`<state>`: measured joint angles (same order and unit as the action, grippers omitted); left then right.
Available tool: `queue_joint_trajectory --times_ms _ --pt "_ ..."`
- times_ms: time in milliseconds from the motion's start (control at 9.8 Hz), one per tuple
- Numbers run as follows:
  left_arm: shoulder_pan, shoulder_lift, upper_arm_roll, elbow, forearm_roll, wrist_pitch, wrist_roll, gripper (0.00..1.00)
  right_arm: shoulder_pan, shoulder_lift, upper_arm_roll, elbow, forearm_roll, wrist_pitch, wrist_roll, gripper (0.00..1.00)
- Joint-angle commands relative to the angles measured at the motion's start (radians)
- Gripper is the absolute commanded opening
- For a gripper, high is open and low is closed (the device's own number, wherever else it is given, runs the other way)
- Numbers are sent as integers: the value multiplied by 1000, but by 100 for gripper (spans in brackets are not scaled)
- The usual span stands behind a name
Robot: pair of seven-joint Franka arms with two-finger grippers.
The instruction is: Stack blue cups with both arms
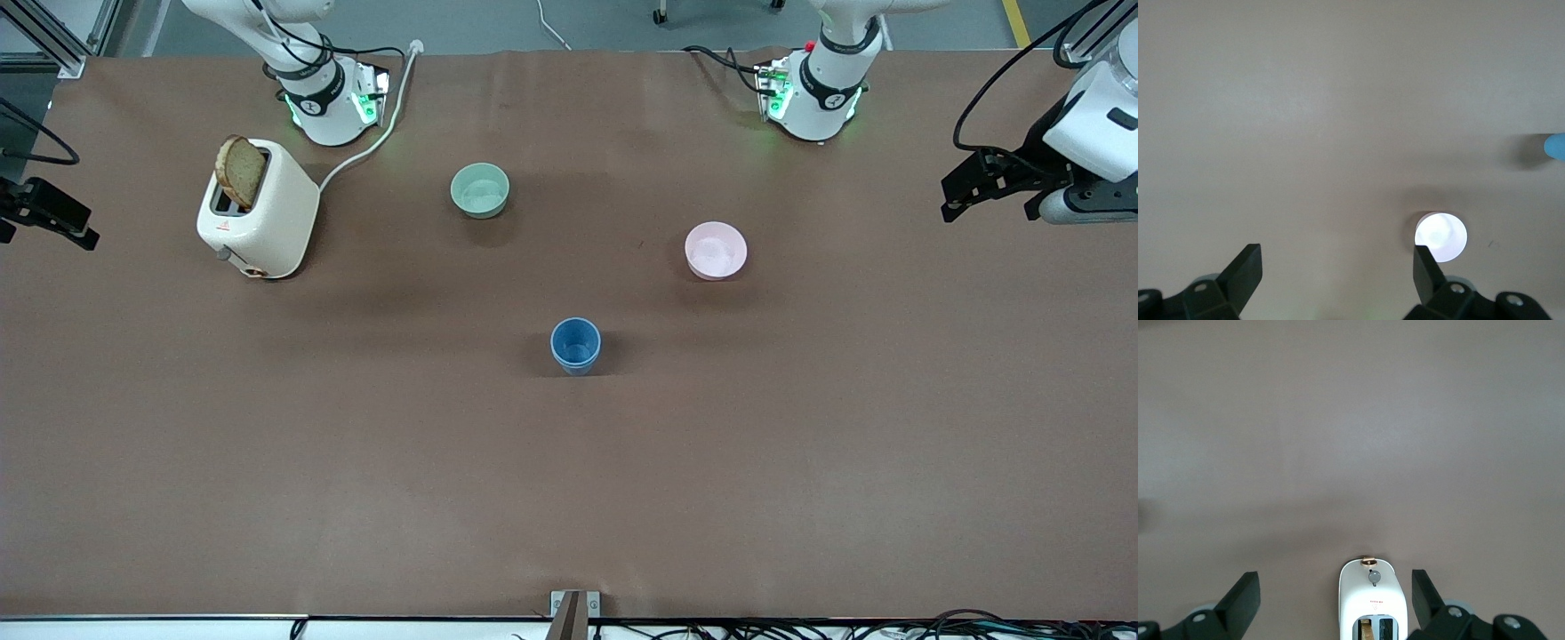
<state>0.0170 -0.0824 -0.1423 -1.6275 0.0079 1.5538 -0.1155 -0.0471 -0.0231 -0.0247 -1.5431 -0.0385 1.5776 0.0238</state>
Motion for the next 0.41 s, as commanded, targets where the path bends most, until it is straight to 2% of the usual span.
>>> queue_joint_trajectory --times_ms 0,306 --pt "-6 20 -6 0 -8 -40 11 100 4 2 -12 8 18 1 -2 100" --pt "-3 18 -7 0 -8 -61 13 100 3 2 -11 9 20 -1 -2 100"
